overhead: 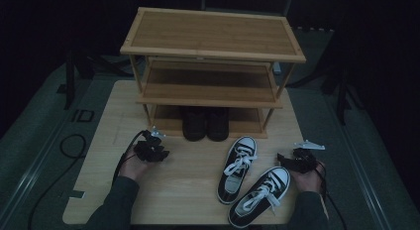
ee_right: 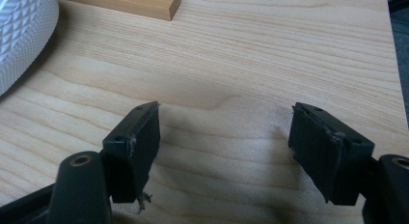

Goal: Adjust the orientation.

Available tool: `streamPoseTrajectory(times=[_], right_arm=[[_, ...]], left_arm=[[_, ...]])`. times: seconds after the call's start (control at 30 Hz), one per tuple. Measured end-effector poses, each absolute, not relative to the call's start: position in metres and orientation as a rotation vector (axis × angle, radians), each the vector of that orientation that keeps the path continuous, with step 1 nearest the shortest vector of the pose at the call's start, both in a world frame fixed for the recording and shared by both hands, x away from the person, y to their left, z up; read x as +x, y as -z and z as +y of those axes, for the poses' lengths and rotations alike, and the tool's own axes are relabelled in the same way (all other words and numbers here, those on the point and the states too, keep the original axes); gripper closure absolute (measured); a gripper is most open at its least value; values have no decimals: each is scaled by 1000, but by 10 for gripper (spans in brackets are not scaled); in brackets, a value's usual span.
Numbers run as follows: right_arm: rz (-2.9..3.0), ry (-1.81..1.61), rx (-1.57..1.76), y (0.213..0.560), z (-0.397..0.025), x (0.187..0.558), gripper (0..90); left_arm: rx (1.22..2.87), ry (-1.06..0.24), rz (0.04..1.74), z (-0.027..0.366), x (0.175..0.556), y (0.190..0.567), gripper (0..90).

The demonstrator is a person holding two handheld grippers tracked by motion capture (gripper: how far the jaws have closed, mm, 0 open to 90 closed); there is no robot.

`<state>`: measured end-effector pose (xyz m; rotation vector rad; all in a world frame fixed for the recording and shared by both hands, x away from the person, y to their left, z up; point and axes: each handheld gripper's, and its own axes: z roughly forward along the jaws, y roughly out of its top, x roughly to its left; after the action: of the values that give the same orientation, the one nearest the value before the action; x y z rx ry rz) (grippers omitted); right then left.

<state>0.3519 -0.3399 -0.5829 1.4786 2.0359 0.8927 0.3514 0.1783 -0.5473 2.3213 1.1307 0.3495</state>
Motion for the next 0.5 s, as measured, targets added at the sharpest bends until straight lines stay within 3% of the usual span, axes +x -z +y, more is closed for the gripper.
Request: streamPoseTrajectory(times=[0.17,0.5], right_arm=[[2076,-899,1486,578,-340,348,382],[2111,-943,1461,558,-338,332,526]], left_arm=[[2316,-351,1125,180,349,545,665],[2297,-336,1114,179,344,540,663]])
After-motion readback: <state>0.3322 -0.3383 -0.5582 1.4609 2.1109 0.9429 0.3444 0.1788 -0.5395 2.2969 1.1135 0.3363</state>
